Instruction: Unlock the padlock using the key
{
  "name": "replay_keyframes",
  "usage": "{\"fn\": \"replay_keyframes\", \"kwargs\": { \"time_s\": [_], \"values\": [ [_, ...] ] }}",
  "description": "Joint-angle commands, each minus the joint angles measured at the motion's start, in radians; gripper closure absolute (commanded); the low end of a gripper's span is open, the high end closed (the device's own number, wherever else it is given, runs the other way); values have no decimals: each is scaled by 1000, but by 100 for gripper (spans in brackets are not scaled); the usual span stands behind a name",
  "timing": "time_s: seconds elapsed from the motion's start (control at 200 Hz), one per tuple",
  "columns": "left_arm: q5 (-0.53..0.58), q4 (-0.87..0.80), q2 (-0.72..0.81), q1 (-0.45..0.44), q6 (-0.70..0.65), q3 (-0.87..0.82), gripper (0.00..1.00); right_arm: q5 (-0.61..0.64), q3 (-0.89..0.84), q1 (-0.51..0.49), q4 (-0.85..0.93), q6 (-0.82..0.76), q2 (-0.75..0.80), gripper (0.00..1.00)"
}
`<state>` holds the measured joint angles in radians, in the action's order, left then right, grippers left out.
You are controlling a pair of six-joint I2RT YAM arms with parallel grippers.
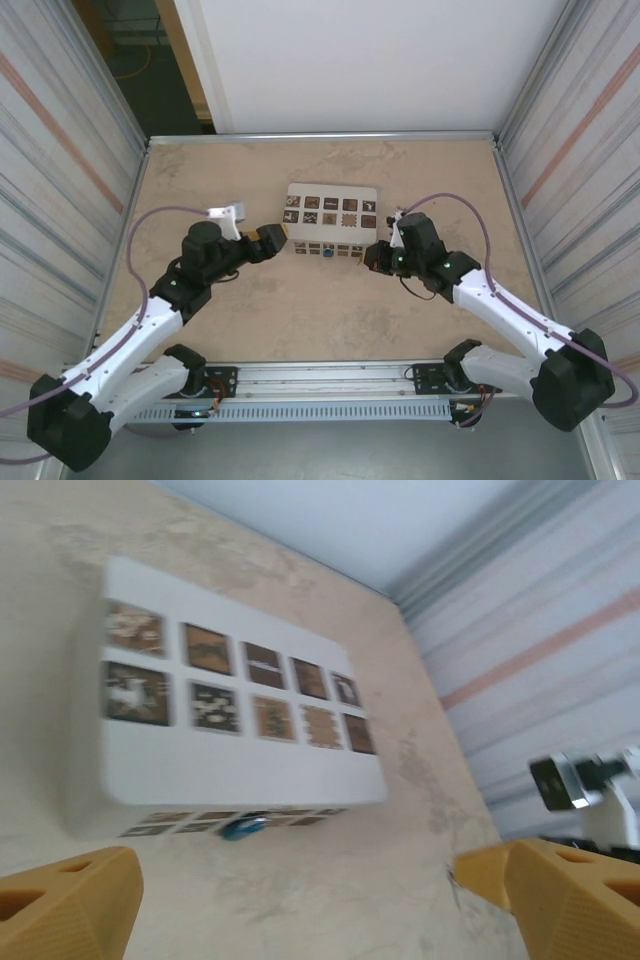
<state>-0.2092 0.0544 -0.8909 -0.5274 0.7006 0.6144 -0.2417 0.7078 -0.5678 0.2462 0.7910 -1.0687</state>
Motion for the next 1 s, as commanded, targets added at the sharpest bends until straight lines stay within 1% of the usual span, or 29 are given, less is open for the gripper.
{"fn": "replay_keyframes", "kwargs": {
  "time_s": [0.0, 0.13, 0.145, 0.205, 0.24, 0.276, 0.371, 0.591, 0.731, 0.997],
  "values": [
    [30, 73, -31, -82, -59, 65, 8, 57, -33, 3, -207, 185, 46, 100],
    [57, 136, -91, -166, -86, 97, 13, 124, -51, 2, -251, 293, 75, 100],
    [59, 143, -99, -174, -87, 101, 14, 131, -54, 2, -255, 307, 102, 100],
    [64, 164, -136, -207, -90, 118, 16, 159, -68, 2, -272, 356, 127, 100],
    [70, 172, -159, -223, -91, 131, 17, 174, -74, 2, -274, 370, 137, 100],
    [73, 178, -183, -237, -87, 142, 18, 186, -78, 1, -275, 420, 148, 100],
    [67, 211, -249, -268, -64, 172, 20, 206, -91, -1, -278, 461, 174, 100],
    [38, 291, -386, -317, 29, 226, 27, 215, -96, -8, -268, 470, 193, 100],
    [30, 329, -453, -339, 83, 254, 34, 223, -96, -17, -266, 475, 188, 100],
    [-10, 363, -547, -362, 133, 305, 46, 232, -95, -23, -256, 476, 189, 100]
  ]
}}
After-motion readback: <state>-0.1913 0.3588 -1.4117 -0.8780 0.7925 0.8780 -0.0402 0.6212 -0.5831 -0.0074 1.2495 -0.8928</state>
